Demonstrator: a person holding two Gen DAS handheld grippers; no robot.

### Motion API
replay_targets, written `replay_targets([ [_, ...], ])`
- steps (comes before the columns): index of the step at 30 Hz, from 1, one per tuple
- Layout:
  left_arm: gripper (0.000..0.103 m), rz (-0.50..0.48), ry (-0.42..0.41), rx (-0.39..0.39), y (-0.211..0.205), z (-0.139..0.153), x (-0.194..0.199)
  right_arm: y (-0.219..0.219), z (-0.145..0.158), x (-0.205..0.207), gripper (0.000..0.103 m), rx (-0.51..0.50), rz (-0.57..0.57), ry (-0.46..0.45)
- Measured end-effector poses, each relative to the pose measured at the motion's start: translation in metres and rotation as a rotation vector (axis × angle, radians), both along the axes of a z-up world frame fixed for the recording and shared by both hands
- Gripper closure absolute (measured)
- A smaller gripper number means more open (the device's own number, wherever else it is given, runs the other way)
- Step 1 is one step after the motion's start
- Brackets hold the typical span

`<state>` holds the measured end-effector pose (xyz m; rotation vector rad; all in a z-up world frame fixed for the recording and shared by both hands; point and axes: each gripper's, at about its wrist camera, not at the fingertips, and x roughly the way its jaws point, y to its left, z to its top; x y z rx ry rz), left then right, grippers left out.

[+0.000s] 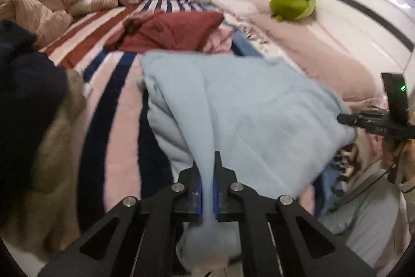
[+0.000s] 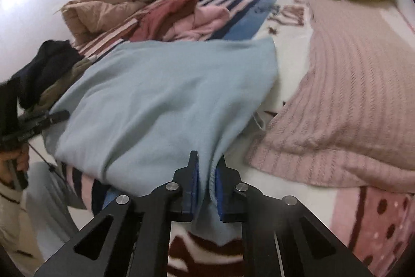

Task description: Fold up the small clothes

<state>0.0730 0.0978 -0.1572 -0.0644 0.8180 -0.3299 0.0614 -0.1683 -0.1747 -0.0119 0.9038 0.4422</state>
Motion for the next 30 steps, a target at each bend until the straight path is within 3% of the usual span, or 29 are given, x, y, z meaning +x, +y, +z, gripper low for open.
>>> replay_targets([
  [3, 0.1, -0.039, 0.001, 0.015, 0.004, 0.007, -0.019, -0.011, 0.005, -0.018, 0.098, 0.049, 0.035, 0.036],
  [6, 0.093, -0.025, 0.062, 0.038, 0.006, -0.013, -0.019, -0.017, -0.01, -0.025, 0.098, 0.068, 0.022, 0.1],
  [7, 0.086, 0.003, 0.077, 0.052, 0.007, -0.022, -0.016, -0.017, -0.017, -0.023, 0.096, 0.067, 0.011, 0.118],
  [8, 0.065, 0.025, 0.093, 0.051, 0.009, -0.026, -0.015, -0.018, -0.019, -0.022, 0.093, 0.074, 0.002, 0.129],
  [9, 0.053, 0.045, 0.101, 0.04, 0.011, -0.027, -0.016, -0.021, -0.018, -0.022, 0.09, 0.086, -0.011, 0.136],
  [11, 0.046, 0.051, 0.078, 0.004, 0.02, -0.018, -0.032, -0.028, -0.006, -0.029, 0.07, 0.07, -0.032, 0.113],
  [13, 0.031, 0.093, 0.056, -0.009, 0.03, -0.006, -0.051, -0.033, 0.016, -0.043, 0.063, -0.001, -0.065, 0.021],
  [15, 0.023, 0.129, 0.065, -0.09, 0.041, 0.0, -0.068, -0.03, 0.038, -0.055, 0.063, -0.025, -0.081, -0.069],
  [18, 0.018, 0.147, 0.102, -0.269, 0.041, -0.009, -0.085, -0.008, 0.055, -0.063, 0.069, 0.075, -0.019, -0.134],
  [20, 0.018, 0.145, 0.122, -0.34, 0.025, -0.026, -0.085, 0.021, 0.053, -0.061, 0.097, 0.097, 0.029, -0.17],
  [25, 0.019, 0.219, 0.095, -0.434, -0.002, -0.051, -0.082, 0.096, 0.019, -0.045, 0.099, 0.097, 0.12, -0.146],
  [30, 0.018, 0.286, 0.024, -0.506, -0.014, -0.057, -0.057, 0.13, -0.033, -0.03, 0.099, -0.052, 0.121, -0.041],
])
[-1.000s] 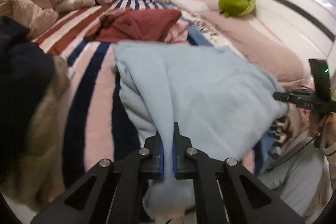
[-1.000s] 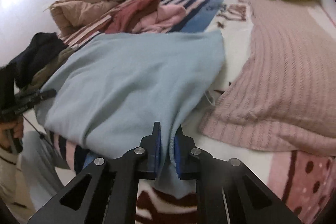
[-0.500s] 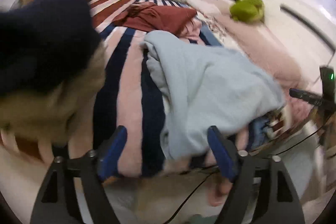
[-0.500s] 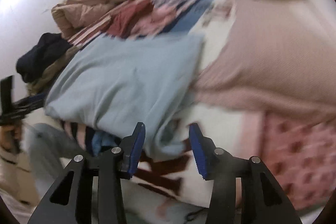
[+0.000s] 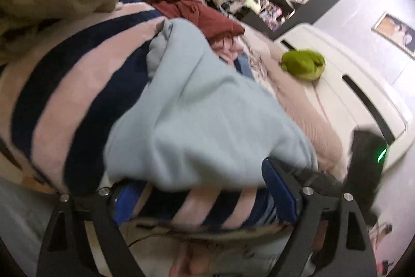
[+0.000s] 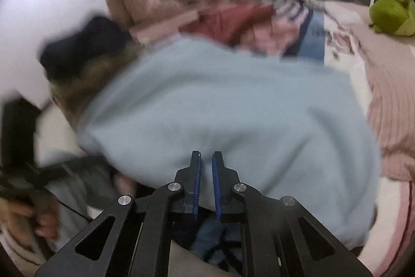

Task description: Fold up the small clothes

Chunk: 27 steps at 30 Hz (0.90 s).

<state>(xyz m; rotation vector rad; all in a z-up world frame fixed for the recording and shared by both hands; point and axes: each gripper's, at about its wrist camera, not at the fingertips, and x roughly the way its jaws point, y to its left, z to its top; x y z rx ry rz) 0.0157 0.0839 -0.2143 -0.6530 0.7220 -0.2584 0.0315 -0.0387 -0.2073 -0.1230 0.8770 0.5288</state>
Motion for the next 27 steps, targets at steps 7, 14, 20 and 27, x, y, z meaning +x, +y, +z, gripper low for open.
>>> replay_targets([
  [7, 0.062, 0.119, -0.022, 0.079, 0.007, 0.012, 0.031, -0.009, 0.003, 0.001, 0.097, 0.076, 0.008, 0.055],
  [14, 0.092, 0.044, -0.163, 0.366, -0.029, 0.069, 0.048, -0.072, 0.041, -0.012, 0.097, 0.277, -0.047, 0.013],
  [20, 0.092, -0.326, -0.332, 0.604, -0.148, 0.114, 0.077, -0.18, 0.095, -0.05, 0.096, 0.384, -0.25, -0.158],
  [27, 0.081, -0.752, -0.16, 0.518, -0.249, 0.034, 0.091, -0.225, 0.085, -0.067, 0.087, 0.394, -0.348, -0.149],
])
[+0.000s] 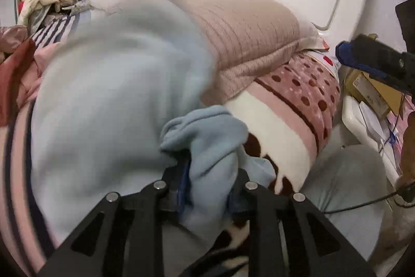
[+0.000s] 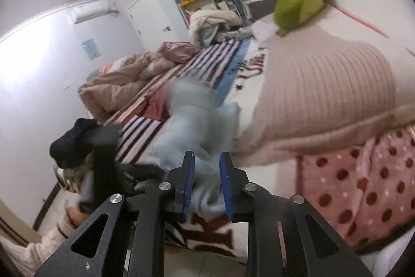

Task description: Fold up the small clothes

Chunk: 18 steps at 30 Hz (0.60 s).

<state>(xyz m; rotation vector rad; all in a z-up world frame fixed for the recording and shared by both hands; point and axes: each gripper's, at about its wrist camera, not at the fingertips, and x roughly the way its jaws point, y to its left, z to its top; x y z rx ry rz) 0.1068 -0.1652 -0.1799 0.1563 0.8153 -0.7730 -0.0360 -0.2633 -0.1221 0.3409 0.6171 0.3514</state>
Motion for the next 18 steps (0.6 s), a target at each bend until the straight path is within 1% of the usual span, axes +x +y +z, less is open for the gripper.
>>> replay_targets([
  [1, 0.079, 0.01, 0.019, -0.038, 0.007, 0.003, 0.0, -0.001, -0.005, 0.002, 0.087, 0.001, 0.001, 0.015],
  [2, 0.073, 0.017, 0.042, -0.062, 0.012, 0.006, -0.003, 0.001, -0.007, 0.005, 0.087, 0.0, 0.007, 0.023],
  [3, 0.062, 0.021, 0.071, -0.096, 0.02, 0.011, -0.006, 0.004, -0.009, 0.009, 0.087, -0.002, 0.016, 0.031],
  [4, 0.056, 0.014, 0.099, -0.136, 0.029, 0.019, -0.011, 0.008, -0.01, 0.013, 0.087, -0.002, 0.032, 0.034],
  [5, 0.046, 0.007, 0.107, -0.172, 0.036, 0.027, -0.017, 0.015, -0.009, 0.019, 0.087, 0.0, 0.059, 0.029],
  [6, 0.042, 0.005, 0.096, -0.206, 0.045, 0.036, -0.023, 0.021, -0.008, 0.026, 0.087, 0.004, 0.085, 0.023],
  [7, 0.041, 0.008, 0.073, -0.242, 0.058, 0.047, -0.032, 0.028, -0.008, 0.03, 0.087, 0.006, 0.111, 0.019],
  [9, 0.033, 0.032, 0.058, -0.274, 0.073, 0.058, -0.039, 0.048, -0.008, 0.04, 0.087, 0.001, 0.166, 0.011],
  [10, 0.032, 0.062, 0.052, -0.283, 0.083, 0.062, -0.042, 0.06, -0.009, 0.045, 0.086, -0.011, 0.192, 0.009],
  [11, 0.032, 0.088, 0.046, -0.281, 0.09, 0.062, -0.044, 0.072, -0.011, 0.051, 0.083, -0.031, 0.217, 0.013],
  [14, 0.032, 0.174, 0.026, -0.23, 0.11, 0.054, -0.046, 0.094, -0.03, 0.054, 0.083, -0.127, 0.215, 0.074],
  [16, 0.032, 0.215, 0.049, -0.21, 0.123, 0.043, -0.041, 0.09, -0.047, 0.049, 0.084, -0.186, 0.17, 0.123],
  [18, 0.031, 0.233, 0.072, -0.216, 0.132, 0.034, -0.035, 0.077, -0.066, 0.044, 0.086, -0.19, 0.138, 0.188],
])
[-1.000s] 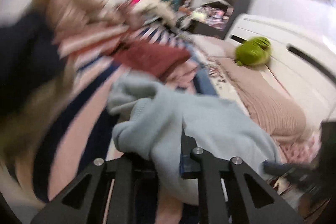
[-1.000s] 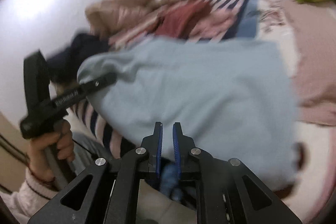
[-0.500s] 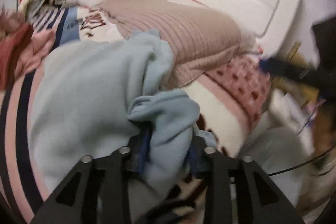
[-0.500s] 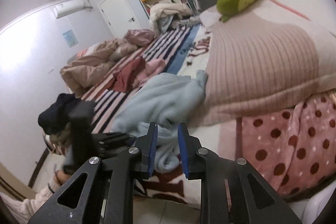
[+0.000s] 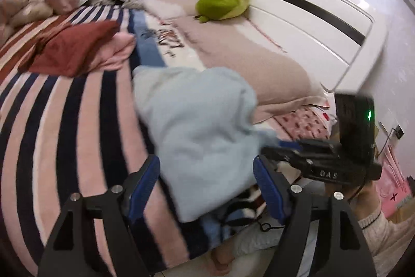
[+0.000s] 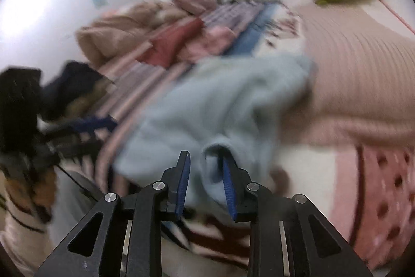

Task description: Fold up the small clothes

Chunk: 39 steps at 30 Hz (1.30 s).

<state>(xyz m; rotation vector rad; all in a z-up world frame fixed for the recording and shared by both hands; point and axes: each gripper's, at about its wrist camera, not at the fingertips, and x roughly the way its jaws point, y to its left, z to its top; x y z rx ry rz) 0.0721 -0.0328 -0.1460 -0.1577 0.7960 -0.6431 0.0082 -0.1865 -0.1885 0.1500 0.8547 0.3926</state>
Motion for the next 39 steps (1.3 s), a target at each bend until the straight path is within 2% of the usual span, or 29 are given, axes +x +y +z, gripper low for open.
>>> replay_targets([
  [2, 0.029, 0.004, 0.02, -0.008, 0.002, -0.01, 0.012, -0.012, -0.008, -0.003, 0.087, 0.032, -0.012, 0.042],
  [4, 0.029, 0.011, 0.047, -0.008, 0.002, -0.016, 0.03, -0.016, 0.002, -0.001, 0.087, 0.052, -0.006, 0.047],
  [6, 0.029, 0.016, 0.065, -0.021, -0.002, -0.017, 0.055, -0.022, 0.019, 0.004, 0.083, 0.1, -0.003, 0.025],
  [8, 0.028, 0.02, 0.077, -0.028, -0.002, -0.018, 0.079, -0.029, 0.036, 0.019, 0.073, 0.16, 0.0, 0.006],
  [10, 0.028, 0.025, 0.1, -0.02, -0.003, -0.02, 0.101, -0.029, 0.044, 0.043, 0.07, 0.14, 0.02, 0.013],
  [12, 0.028, 0.016, 0.139, -0.005, -0.009, -0.03, 0.13, -0.024, 0.044, 0.07, 0.07, 0.102, 0.031, 0.053],
  [15, 0.028, 0.011, 0.2, -0.048, -0.012, -0.043, 0.16, -0.027, 0.04, 0.096, 0.069, 0.175, 0.065, 0.142],
  [16, 0.028, 0.013, 0.205, -0.045, -0.012, -0.045, 0.165, -0.026, 0.041, 0.094, 0.064, 0.164, 0.093, 0.152],
  [18, 0.028, 0.01, 0.194, -0.018, -0.016, -0.047, 0.177, -0.022, 0.041, 0.074, 0.063, 0.078, 0.163, 0.15],
  [20, 0.028, 0.003, 0.18, 0.009, -0.021, -0.047, 0.184, -0.023, 0.033, 0.051, 0.066, 0.052, 0.194, 0.167],
  [22, 0.028, 0.004, 0.176, 0.034, -0.025, -0.047, 0.192, -0.027, 0.014, 0.034, 0.075, 0.022, 0.179, 0.263],
  [24, 0.028, 0.013, 0.175, 0.042, -0.026, -0.048, 0.198, -0.031, 0.009, 0.023, 0.073, -0.004, 0.17, 0.291],
  [27, 0.028, 0.013, 0.17, 0.03, -0.024, -0.048, 0.199, -0.053, 0.034, 0.025, 0.065, 0.084, 0.105, 0.223],
  [29, 0.028, 0.011, 0.162, 0.036, -0.022, -0.046, 0.198, -0.068, 0.056, 0.034, 0.04, 0.157, 0.068, 0.145],
  [31, 0.028, 0.015, 0.151, 0.045, -0.019, -0.043, 0.196, -0.074, 0.069, 0.054, 0.036, 0.154, 0.028, 0.093],
  [34, 0.028, 0.021, 0.16, 0.027, -0.017, -0.044, 0.199, -0.062, 0.056, 0.1, 0.035, 0.078, -0.003, 0.117],
  [35, 0.03, 0.021, 0.165, 0.018, -0.018, -0.046, 0.2, -0.054, 0.044, 0.117, 0.036, 0.066, 0.009, 0.15],
  [36, 0.041, 0.019, 0.169, 0.012, -0.019, -0.047, 0.201, -0.049, 0.033, 0.133, 0.036, 0.051, 0.011, 0.172],
  [37, 0.05, 0.017, 0.173, 0.011, -0.022, -0.05, 0.201, -0.042, 0.021, 0.146, 0.043, 0.024, 0.012, 0.187],
  [38, 0.077, 0.025, 0.174, 0.02, -0.024, -0.052, 0.202, -0.039, 0.016, 0.154, 0.067, 0.01, 0.019, 0.182],
  [39, 0.1, 0.033, 0.17, 0.039, -0.026, -0.051, 0.202, -0.036, 0.013, 0.161, 0.079, 0.004, 0.021, 0.164],
])
